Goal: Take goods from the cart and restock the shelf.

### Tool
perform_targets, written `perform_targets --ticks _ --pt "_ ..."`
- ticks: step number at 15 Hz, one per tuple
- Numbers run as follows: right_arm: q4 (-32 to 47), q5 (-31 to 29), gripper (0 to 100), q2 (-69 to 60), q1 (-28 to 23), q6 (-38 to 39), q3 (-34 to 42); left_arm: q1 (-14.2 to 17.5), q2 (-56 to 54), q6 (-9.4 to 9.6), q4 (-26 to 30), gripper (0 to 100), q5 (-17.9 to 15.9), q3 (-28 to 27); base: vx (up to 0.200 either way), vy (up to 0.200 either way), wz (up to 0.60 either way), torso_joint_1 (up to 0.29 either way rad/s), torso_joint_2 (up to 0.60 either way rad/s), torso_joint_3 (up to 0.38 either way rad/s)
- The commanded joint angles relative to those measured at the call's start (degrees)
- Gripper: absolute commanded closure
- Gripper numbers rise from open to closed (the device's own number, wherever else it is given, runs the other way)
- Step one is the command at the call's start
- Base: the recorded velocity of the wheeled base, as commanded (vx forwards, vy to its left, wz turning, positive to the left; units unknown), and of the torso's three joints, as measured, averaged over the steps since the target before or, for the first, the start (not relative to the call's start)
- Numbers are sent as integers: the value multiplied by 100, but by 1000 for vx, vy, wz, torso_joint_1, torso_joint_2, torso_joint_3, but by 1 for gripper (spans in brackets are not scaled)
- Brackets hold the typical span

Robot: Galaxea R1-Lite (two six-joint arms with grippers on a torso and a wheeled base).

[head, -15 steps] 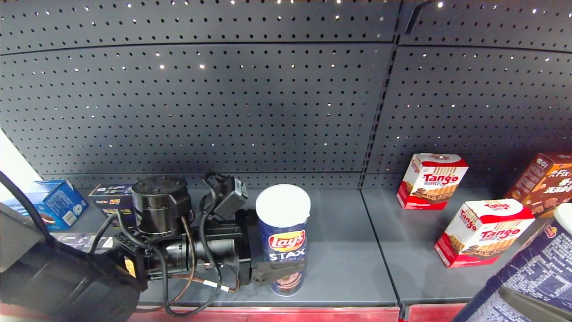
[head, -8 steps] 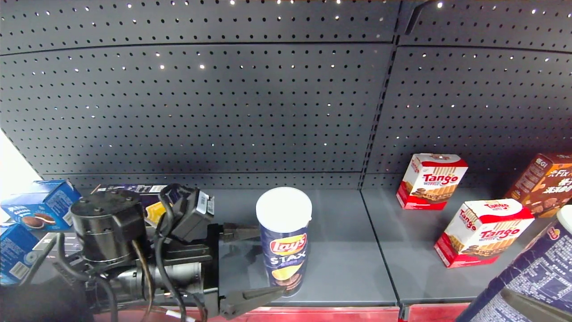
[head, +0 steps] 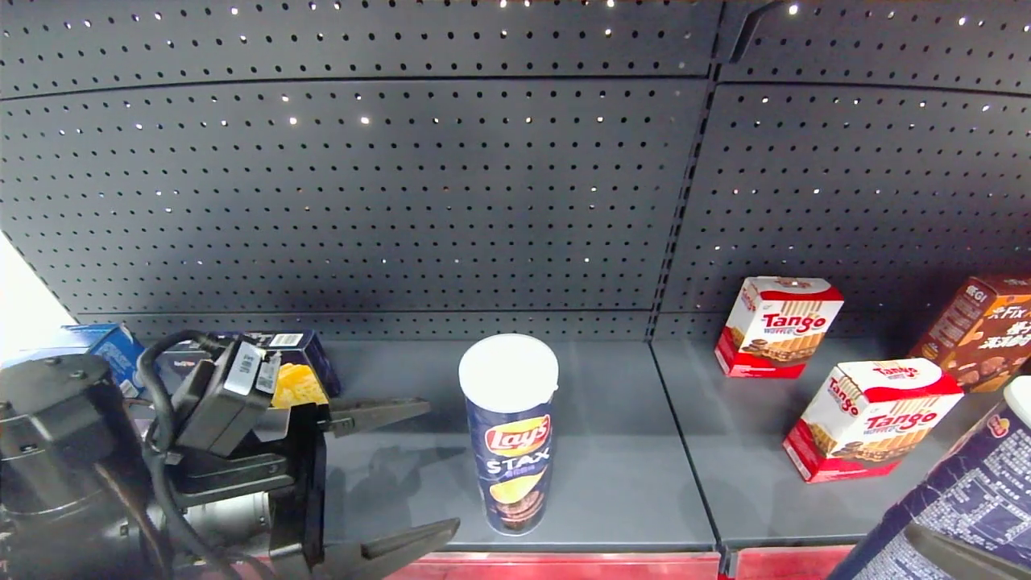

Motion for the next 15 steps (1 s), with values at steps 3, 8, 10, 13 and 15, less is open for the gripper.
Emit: perform_targets --ticks 3,8,10,13,15 --pt "-6 -5 100 -1 2 -9 29 207 -712 -2 -2 0 4 228 0 0 0 0 0 0" --pt "3 -5 100 -106 2 -9 144 391 -1969 -46 24 0 795 457 0 0 0 0 0 0" --pt "3 3 100 -106 2 -9 152 391 -2312 -46 24 0 1120 562 0 0 0 0 0 0" --pt "3 -5 100 -106 28 -18 231 400 -2900 -134 24 0 1489 958 0 0 0 0 0 0" --pt "3 -32 100 -98 11 -18 179 400 -3428 -222 33 0 1964 1310 0 0 0 0 0 0"
